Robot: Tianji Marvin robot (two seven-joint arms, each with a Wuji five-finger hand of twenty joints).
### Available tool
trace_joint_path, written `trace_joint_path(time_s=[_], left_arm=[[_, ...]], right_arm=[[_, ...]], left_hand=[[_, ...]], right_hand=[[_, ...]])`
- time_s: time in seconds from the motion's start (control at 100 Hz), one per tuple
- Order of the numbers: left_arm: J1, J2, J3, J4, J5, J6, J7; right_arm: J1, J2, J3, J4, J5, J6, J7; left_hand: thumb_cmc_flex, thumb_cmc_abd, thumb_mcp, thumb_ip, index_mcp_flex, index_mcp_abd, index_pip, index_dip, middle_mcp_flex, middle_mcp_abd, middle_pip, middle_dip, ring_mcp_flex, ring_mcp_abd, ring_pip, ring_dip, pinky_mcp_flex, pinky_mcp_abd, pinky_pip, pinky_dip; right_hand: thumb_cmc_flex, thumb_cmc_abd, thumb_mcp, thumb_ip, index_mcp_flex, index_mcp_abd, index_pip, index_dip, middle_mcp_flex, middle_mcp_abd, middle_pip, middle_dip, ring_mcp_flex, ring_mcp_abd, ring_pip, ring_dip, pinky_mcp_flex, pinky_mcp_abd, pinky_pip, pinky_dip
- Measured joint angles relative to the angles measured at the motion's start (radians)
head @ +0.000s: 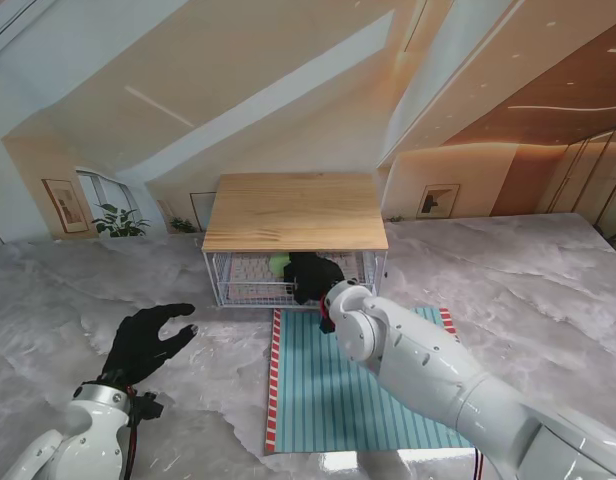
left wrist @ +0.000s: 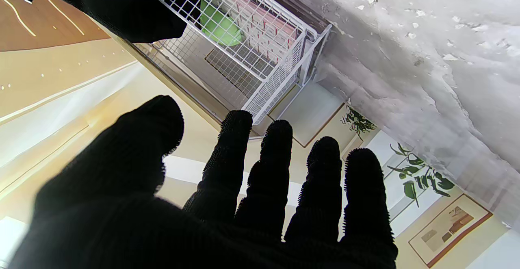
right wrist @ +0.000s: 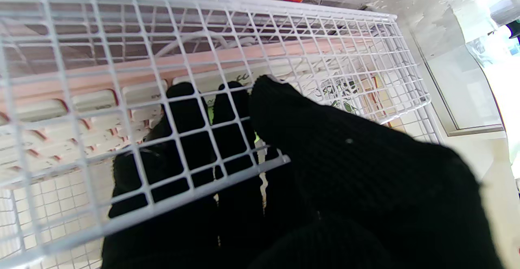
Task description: Unroll the mouse pad and set up the keyboard and mouse from the tabletop organizer
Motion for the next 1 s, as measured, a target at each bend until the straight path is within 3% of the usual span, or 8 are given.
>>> trace_joint_path(time_s=[1.0], left_arm=[[0.000,-0.001,0.009,-0.010,-0.006,-0.003,0.001]], right_arm=[[-0.070,0.042,0.041,-0.117,-0.028,0.032,0.017]], left_hand=[[-0.016,0.000,0.000,0.000,0.000,0.000,0.006,0.000,0.000,0.000,0.000,0.000,0.000,0.000,0.000,0.000,0.000,0.000,0.000,0.000]], right_hand=[[0.000,-0.015,0.008,-0.002,0.020,0.001,-0.019,0.016,0.002,-0.002,0.004,0.029,0.008,0.009,0.014,0.000,0.016,0.009,0.013,0.024]])
